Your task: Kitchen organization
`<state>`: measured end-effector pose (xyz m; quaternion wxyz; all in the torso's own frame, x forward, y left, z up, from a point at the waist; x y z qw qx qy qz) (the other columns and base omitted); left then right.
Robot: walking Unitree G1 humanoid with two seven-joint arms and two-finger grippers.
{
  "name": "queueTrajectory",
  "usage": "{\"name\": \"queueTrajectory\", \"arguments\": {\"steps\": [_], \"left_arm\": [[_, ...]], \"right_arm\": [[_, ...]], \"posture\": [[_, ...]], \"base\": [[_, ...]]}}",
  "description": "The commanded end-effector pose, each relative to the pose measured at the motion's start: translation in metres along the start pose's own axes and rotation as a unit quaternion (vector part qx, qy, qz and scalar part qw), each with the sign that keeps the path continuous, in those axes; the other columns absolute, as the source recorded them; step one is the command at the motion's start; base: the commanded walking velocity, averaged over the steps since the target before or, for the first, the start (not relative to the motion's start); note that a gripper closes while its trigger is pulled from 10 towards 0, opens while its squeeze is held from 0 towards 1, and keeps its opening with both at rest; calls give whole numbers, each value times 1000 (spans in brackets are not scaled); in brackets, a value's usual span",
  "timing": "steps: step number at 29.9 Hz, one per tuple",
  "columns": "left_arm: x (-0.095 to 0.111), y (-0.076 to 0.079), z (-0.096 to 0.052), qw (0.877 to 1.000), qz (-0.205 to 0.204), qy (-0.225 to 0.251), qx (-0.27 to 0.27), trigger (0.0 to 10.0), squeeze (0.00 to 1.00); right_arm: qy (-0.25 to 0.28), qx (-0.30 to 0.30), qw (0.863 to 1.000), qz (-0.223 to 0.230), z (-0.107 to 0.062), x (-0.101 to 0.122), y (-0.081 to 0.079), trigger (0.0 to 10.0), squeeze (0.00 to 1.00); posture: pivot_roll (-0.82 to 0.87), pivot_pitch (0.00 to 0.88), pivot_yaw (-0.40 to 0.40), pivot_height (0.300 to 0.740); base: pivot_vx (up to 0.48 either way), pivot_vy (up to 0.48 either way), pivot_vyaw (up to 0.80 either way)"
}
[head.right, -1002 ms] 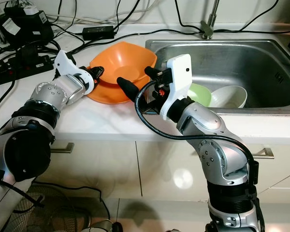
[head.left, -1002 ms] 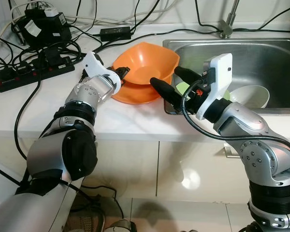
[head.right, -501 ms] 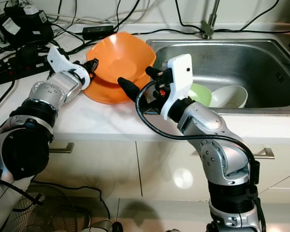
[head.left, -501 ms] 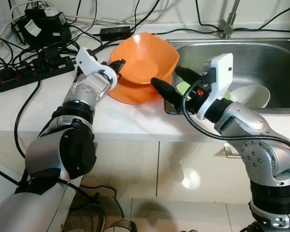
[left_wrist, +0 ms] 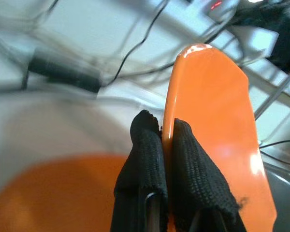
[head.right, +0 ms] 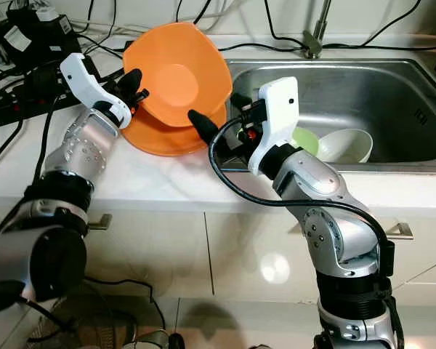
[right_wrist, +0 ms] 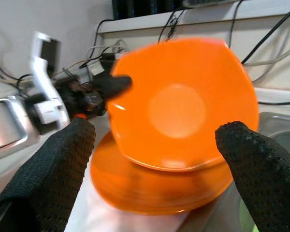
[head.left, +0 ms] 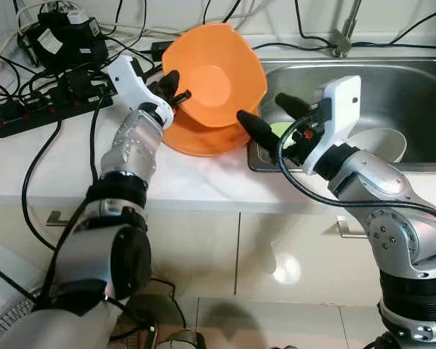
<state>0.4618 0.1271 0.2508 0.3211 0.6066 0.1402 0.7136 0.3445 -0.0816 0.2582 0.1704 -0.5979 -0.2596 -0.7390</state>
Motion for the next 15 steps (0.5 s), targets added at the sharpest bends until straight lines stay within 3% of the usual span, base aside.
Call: {"name": "queueTrajectory", "arguments": {"steps": [1, 8, 15], "left_arm": [[24, 22, -1, 997, 37, 48, -38, 0, 0], [29, 34, -20, 989, 104, 89, -49, 0, 0], [30, 40, -26, 989, 105, 95, -52, 0, 0]], "right_arm": [[12, -18, 1000, -10, 2, 8, 8, 10000, 0], [20, -34, 999, -20, 2, 11, 16, 10000, 0], [23, -37, 999, -27, 3, 12, 19, 10000, 0]], "posture": [[-13, 48, 66, 740], [-13, 43, 60, 740], [-10, 35, 58, 740]], "base": [[0, 0, 0], [0, 0, 0], [0, -190, 0]]}}
Point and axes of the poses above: a point about 5 cm out from each wrist's last joint towards the gripper, its own z axis pointing out of the wrist towards the gripper, its own x axis along the axis of the wrist's last joint, y = z × x, the point moved 6 cm from there along z, pointing out of the wrist towards the gripper, and after that the axes turned 11 degrees about -z, right-handed, at the moved point
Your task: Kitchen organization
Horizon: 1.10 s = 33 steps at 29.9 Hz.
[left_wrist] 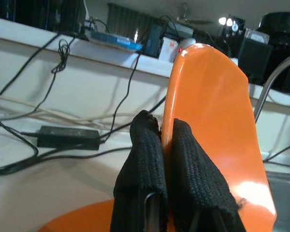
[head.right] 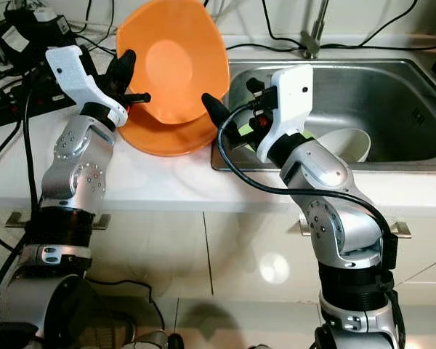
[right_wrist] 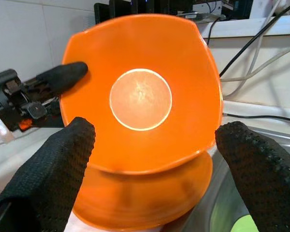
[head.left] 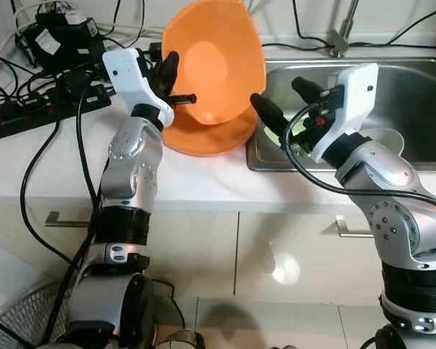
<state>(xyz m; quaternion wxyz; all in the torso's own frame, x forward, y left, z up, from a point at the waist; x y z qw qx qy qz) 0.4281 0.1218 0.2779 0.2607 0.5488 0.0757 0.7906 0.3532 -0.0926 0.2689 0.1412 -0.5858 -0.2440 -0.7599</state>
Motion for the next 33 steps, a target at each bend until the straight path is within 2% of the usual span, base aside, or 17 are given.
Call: {"name": "queueTrajectory", "arguments": {"steps": [1, 10, 22, 26, 33], "left_arm": [[12, 8, 1, 1000, 6, 19, -10, 0, 0], [9, 5, 0, 1000, 2, 10, -4, 0, 0], [13, 0, -1, 1000, -7, 15, 7, 0, 0], [22, -1, -1, 999, 5, 35, 8, 0, 0], [29, 2, 0, 999, 7, 45, 6, 0, 0]], "right_arm": [[7, -5, 1000, -8, 2, 4, 3, 10000, 0], [8, -3, 1000, -12, 3, 4, 2, 10000, 0], [8, -6, 1000, -16, 3, 4, 3, 10000, 0], [18, -10, 999, -32, 3, 8, 4, 10000, 0], [29, -15, 999, -37, 3, 13, 6, 10000, 0]], "posture": [[-10, 33, 59, 740], [-12, 31, 61, 740], [-10, 33, 57, 740], [-11, 33, 58, 740], [-10, 33, 59, 740]], "base": [[0, -420, 0], [0, -430, 0], [0, 0, 0], [0, 0, 0], [292, 0, 0]]}}
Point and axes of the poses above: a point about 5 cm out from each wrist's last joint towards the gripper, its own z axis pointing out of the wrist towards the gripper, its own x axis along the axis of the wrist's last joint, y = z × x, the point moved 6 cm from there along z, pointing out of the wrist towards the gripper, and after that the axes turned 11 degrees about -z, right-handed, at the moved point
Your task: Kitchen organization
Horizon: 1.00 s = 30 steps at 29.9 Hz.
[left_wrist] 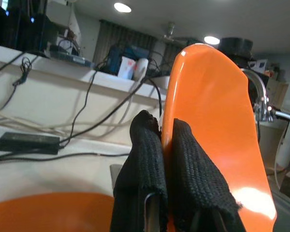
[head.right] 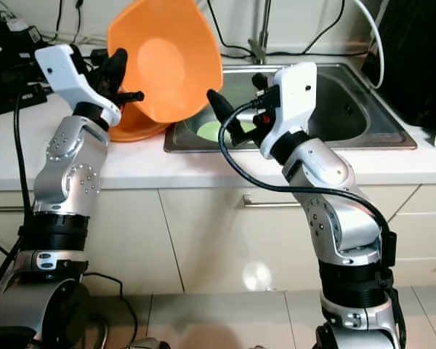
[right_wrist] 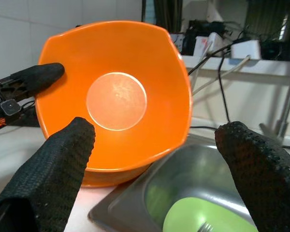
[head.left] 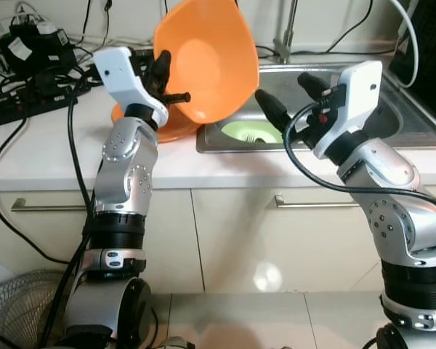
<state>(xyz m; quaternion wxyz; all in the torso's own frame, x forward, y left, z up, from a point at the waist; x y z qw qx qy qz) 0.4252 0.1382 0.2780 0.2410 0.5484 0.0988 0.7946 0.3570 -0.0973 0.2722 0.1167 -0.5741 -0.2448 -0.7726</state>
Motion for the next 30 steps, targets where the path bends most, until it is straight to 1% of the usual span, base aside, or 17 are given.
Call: {"name": "queueTrajectory", "arguments": {"steps": [1, 10, 19, 27, 30], "left_arm": [[20, 15, 5, 999, 2, 35, -24, 0, 0], [17, 15, 4, 999, 3, 29, -23, 0, 0], [16, 18, 5, 999, 3, 26, -28, 0, 0], [16, 18, 5, 999, 1, 23, -30, 0, 0], [16, 18, 5, 999, 2, 22, -31, 0, 0]], "right_arm": [[20, 0, 1000, -15, 2, 11, 0, 10000, 0], [21, -1, 1000, -17, 2, 12, 0, 10000, 0], [26, -4, 999, -19, 2, 15, 0, 10000, 0], [28, -6, 999, -20, 3, 16, 0, 10000, 0], [28, -5, 999, -20, 3, 16, 0, 10000, 0]], "posture": [[-11, 34, 59, 740], [-13, 36, 59, 740], [-11, 39, 65, 740], [-9, 40, 66, 740], [-7, 41, 66, 740]], "base": [[304, 0, 0], [303, 0, 0], [300, 0, 0], [0, 0, 0], [300, 0, 0]]}}
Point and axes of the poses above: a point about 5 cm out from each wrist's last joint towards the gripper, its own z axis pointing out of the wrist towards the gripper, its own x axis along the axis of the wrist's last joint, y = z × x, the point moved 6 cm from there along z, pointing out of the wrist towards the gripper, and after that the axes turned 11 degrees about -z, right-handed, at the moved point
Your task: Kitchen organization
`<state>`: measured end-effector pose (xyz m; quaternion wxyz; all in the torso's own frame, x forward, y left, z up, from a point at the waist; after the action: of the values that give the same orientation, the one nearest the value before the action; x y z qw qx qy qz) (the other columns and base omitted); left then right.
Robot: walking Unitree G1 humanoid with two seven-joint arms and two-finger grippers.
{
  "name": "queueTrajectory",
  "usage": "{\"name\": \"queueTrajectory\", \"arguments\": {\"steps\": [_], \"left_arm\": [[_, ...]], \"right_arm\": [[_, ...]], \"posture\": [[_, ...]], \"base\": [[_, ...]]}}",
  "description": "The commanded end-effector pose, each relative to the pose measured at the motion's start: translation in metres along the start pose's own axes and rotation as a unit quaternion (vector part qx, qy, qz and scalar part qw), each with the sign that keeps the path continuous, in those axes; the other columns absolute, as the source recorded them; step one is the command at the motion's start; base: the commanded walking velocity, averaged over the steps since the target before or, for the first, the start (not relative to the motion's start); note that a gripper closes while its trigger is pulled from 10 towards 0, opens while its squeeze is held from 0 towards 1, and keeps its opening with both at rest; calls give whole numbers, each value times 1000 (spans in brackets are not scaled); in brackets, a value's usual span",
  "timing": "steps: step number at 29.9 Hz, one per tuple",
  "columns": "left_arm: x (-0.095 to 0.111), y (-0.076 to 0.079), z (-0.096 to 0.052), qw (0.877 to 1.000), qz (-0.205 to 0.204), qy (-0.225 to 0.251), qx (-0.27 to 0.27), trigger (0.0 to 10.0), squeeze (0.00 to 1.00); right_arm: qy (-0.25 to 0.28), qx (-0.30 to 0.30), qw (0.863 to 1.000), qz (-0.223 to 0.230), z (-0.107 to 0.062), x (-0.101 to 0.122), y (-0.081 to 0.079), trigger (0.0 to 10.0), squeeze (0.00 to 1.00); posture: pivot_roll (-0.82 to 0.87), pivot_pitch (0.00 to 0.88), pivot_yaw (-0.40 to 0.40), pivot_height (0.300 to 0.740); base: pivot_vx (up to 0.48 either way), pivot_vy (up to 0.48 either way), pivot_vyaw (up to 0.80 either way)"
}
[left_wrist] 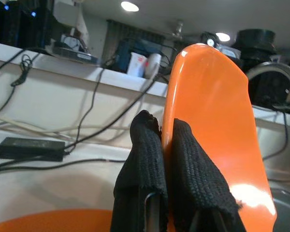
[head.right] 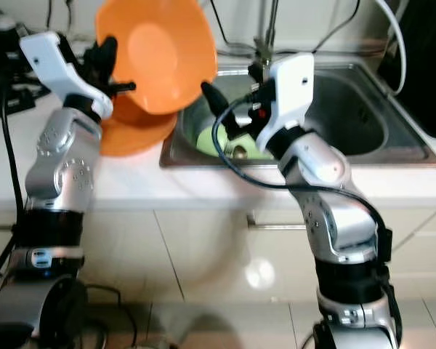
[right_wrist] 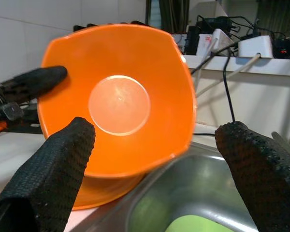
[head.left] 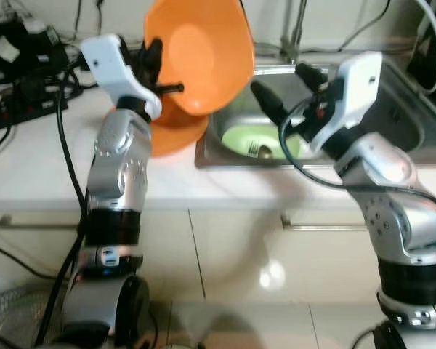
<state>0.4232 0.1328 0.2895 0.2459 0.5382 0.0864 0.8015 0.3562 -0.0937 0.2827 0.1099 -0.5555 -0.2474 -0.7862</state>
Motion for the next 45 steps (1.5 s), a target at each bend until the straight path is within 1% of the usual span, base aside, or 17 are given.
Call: {"name": "queueTrajectory", "arguments": {"steps": [1, 10, 25, 28, 42, 45], "left_arm": [[9, 8, 2, 1000, -1, 14, -15, 0, 0], [7, 6, 3, 1000, -4, 11, -11, 0, 0], [8, 9, 3, 1000, -3, 11, -16, 0, 0], [10, 9, 2, 1000, -14, 19, -16, 0, 0], [9, 10, 1, 1000, -15, 15, -17, 0, 0], [8, 11, 2, 999, -26, 13, -20, 0, 0]], "right_arm": [[8, -2, 1000, -7, 0, 5, 1, 10000, 0], [6, 0, 1000, -10, -1, 4, 0, 10000, 0], [5, 2, 1000, -12, -1, 3, -1, 10000, 0], [3, 3, 1000, -12, -1, 2, -1, 10000, 0], [-2, 6, 1000, -11, -1, 0, -3, 10000, 0], [-3, 3, 1000, -3, -1, 0, -1, 10000, 0]], "posture": [[-7, 40, 66, 740], [-8, 39, 67, 740], [-7, 37, 66, 740], [-8, 37, 66, 740], [-7, 50, 63, 740], [-5, 50, 60, 740]], "base": [[304, 0, 0], [388, 0, 0], [442, 0, 0], [0, 0, 0], [0, 0, 0], [0, 0, 0]]}}
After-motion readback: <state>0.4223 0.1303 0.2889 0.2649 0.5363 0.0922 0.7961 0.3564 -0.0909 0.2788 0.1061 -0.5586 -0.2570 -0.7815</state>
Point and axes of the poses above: a point about 5 cm out from each wrist's last joint towards the gripper, its own z axis pointing out of the wrist towards the gripper, its own x axis along the axis of the wrist's last joint, y = z × x, the point moved 6 cm from there along z, pointing out of the wrist towards the gripper, and after that the axes turned 11 degrees about -z, right-handed, at the moved point
